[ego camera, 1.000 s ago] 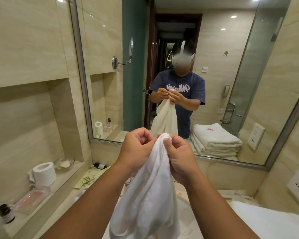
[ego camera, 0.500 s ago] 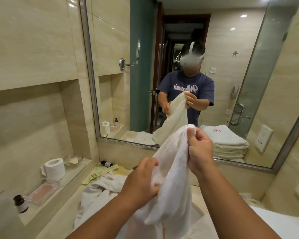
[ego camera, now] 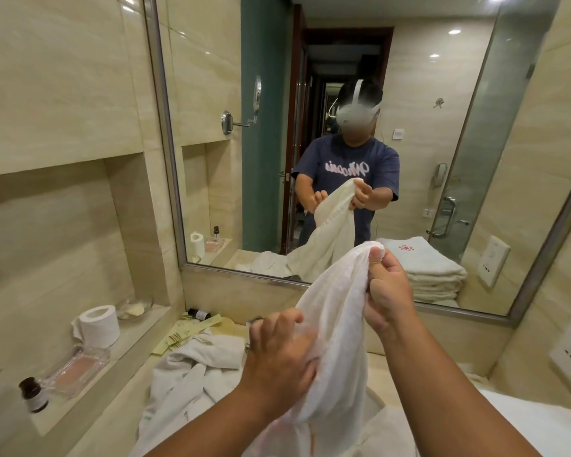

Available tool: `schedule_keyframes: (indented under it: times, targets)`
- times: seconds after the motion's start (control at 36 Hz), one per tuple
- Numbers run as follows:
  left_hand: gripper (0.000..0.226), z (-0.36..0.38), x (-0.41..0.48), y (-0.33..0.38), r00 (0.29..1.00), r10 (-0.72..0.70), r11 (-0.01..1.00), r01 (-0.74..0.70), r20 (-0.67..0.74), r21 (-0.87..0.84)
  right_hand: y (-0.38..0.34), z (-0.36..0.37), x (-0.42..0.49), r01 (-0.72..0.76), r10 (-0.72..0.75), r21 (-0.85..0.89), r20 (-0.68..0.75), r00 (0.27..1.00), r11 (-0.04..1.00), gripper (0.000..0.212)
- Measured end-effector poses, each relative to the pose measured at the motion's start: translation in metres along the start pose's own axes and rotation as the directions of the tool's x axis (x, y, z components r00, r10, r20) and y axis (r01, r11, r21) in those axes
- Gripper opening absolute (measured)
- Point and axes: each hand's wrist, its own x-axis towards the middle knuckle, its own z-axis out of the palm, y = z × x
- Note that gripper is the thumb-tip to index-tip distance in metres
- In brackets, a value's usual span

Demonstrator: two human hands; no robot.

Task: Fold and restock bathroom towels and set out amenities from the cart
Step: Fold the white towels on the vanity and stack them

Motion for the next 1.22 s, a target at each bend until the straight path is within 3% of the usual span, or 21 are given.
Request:
schedule_keyframes:
  times: [0.06,0.11,0.17,0.22,0.31,0.47,0.69,0.83,0.92,0.97,1.06,1.14,1.22]
  targets:
    - [0.004,0.003,0.002,0.006,0.987,0.14,0.988,-0.144,-0.078,-0.049,0.0,0.001,0.001,0.005,-0.005,0.023,-0.015,1.0,1.0,0.02]
    - [0.009,0.005,0.003,0.012,0.965,0.262,0.953,-0.262,-0.025,-0.152,0.001,0.002,0.003,0.016,-0.015,0.018,-0.025,1.0,1.0,0.019]
    - [0.007,-0.001,0.004,0.017,0.951,0.274,0.935,-0.23,0.141,-0.269,0.001,0.002,0.004,0.022,-0.022,0.014,-0.032,0.999,1.0,0.02]
    - [0.021,-0.011,0.004,0.02,0.897,0.198,0.947,-0.07,0.395,-0.315,0.0,0.001,0.004,0.023,-0.023,0.018,-0.039,0.999,1.0,0.02]
    - [0.037,-0.016,0.005,0.019,0.791,0.22,0.955,-0.056,0.571,-0.291,-0.002,0.0,0.005,0.019,-0.019,0.014,-0.053,0.998,1.0,0.02]
    - [0.025,-0.02,0.02,0.013,0.674,0.135,0.985,-0.168,0.726,-0.027,-0.004,-0.005,0.01,0.005,-0.003,0.022,-0.1,0.995,1.0,0.021]
    - [0.015,-0.026,0.042,-0.024,0.752,-0.282,0.959,0.238,0.596,0.154,-0.017,-0.025,0.02,0.059,-0.048,0.081,-0.134,0.99,0.995,0.02]
    - [0.02,-0.026,0.051,-0.038,0.784,-0.429,0.882,0.471,0.449,0.02,-0.014,-0.034,0.018,0.023,-0.023,0.02,-0.043,0.999,1.0,0.025]
    - [0.021,-0.023,0.049,-0.039,0.76,-0.482,0.814,0.572,0.435,-0.097,-0.013,-0.036,0.015,-0.02,0.02,-0.009,0.003,1.0,1.0,0.027]
    - [0.031,-0.023,0.049,-0.042,0.764,-0.463,0.794,0.583,0.449,-0.173,-0.012,-0.037,0.014,-0.027,0.027,-0.012,0.021,0.999,1.0,0.028]
    - [0.044,-0.023,0.046,-0.047,0.77,-0.315,0.882,0.453,0.555,-0.127,-0.012,-0.041,0.015,-0.036,0.037,-0.016,0.036,0.999,0.999,0.032]
    - [0.046,-0.022,0.042,-0.054,0.7,-0.212,0.947,0.32,0.682,-0.033,-0.012,-0.042,0.016,-0.043,0.047,-0.061,0.073,0.996,0.997,0.031]
    - [0.055,-0.022,0.039,-0.057,0.625,-0.195,0.966,0.255,0.756,0.038,-0.008,-0.039,0.014,-0.031,0.043,-0.104,0.106,0.993,0.994,0.028]
